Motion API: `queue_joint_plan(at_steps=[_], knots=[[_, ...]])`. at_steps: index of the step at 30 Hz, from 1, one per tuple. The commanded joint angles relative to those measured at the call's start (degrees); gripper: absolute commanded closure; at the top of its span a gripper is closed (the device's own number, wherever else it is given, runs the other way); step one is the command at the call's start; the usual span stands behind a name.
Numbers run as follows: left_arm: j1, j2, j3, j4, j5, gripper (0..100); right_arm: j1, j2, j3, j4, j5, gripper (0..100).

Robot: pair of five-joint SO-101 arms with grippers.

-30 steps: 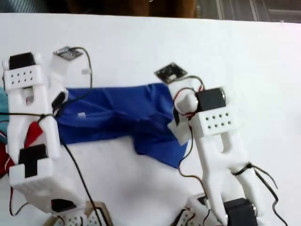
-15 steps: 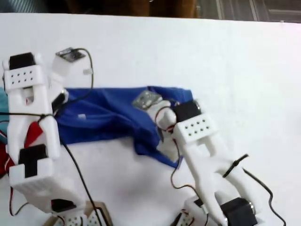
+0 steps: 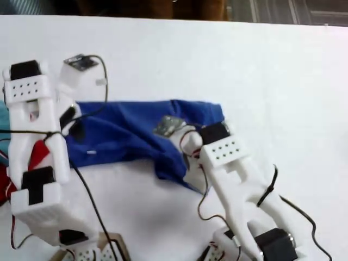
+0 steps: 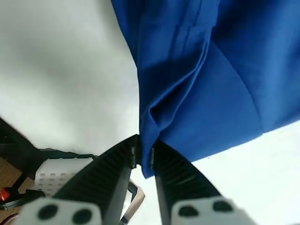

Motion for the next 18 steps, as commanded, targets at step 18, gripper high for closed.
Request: queue_joint_plan(at_steps=[18], knots=[[7.2, 8.4, -11.6, -0.5, 26.4, 79, 5.3, -6.7, -15.7, 9.2, 8.3, 78.1]])
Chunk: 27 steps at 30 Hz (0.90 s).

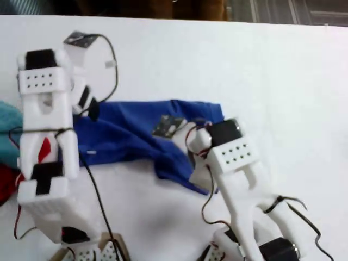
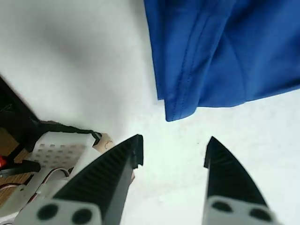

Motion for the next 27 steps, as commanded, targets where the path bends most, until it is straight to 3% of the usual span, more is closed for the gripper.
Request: queue_joint_plan(at_steps=[1, 5, 6, 8, 14, 19, 27], knots=[[0.4, 4.9, -2.1, -0.3, 3.3, 79, 4.8, -1.0, -8.3, -3.3, -0.1, 79.5], [-0.2, 12.4, -2.1, -0.2, 8.2, 79, 11.5, 5.1, -12.8, -16.6, -3.2, 99.5], [-0.3, 13.7, -2.1, -0.2, 8.7, 79, 12.7, 7.5, -13.5, -20.1, -5.7, 96.1], [-0.2, 15.9, -2.1, -0.2, 9.1, 83, 13.5, 13.3, -14.7, -26.6, -8.6, 98.6], [-0.9, 21.0, -6.1, -0.6, 9.2, 98, 12.7, 34.2, -25.6, -38.7, -9.2, 98.0], [-3.4, 27.3, -12.2, -0.4, 9.2, 97, 13.6, 53.4, -40.8, -38.1, -9.2, 98.0], [-6.8, 40.1, -19.7, -0.1, 9.2, 97, 17.9, 76.8, -67.9, -27.0, -9.1, 98.0]])
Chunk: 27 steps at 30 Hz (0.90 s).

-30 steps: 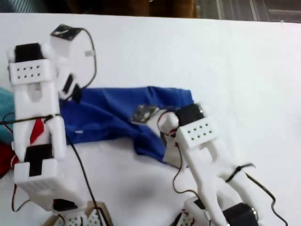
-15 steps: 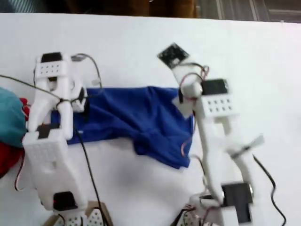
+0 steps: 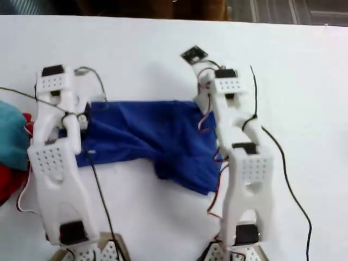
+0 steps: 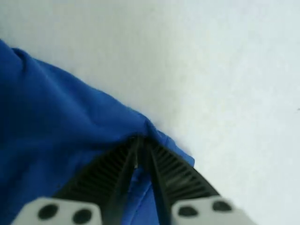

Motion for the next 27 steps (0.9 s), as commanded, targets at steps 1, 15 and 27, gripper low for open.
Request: queue_joint_plan(at_steps=[1, 15, 27], knots=[[-2.3, 4.2, -4.1, -0.3, 0.3, 97, 2.4, 7.1, -14.5, 5.2, -0.1, 98.0], [-6.2, 3.9, -11.6, 1.0, 3.5, 97, 4.0, 22.5, -56.4, 27.0, -0.2, 98.0], [-4.7, -23.1, 5.1, 1.1, -1.4, 85, 2.3, 17.8, -64.1, 32.6, -0.3, 98.0]])
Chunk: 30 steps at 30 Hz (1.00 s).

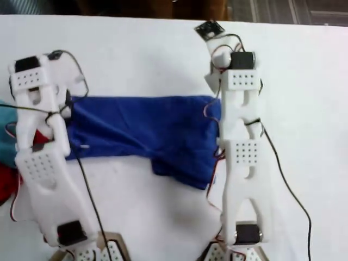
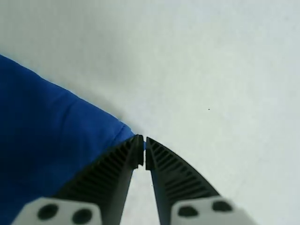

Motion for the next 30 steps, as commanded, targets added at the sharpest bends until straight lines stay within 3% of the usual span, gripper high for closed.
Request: queue_joint_plan(at_steps=[1, 9, 15, 20, 30], knots=[[0.6, -12.5, 7.5, 0.8, -2.2, 85, -1.9, -6.1, 0.9, 1.3, -0.5, 98.0], [5.3, -19.8, 26.4, -1.3, -3.8, 95, -10.0, -16.5, 20.2, 1.3, -5.9, 98.0], [6.5, -13.0, 28.2, -5.0, -3.8, 98, -13.1, -17.6, 27.1, 0.1, -5.9, 97.9], [4.3, -6.6, 28.2, -5.1, -4.1, 98, -11.9, -15.3, 26.6, -2.9, -5.9, 97.9], [-5.0, -5.2, 28.4, -1.4, -13.1, 98, -10.0, -11.5, 26.6, -4.8, -5.9, 97.9]])
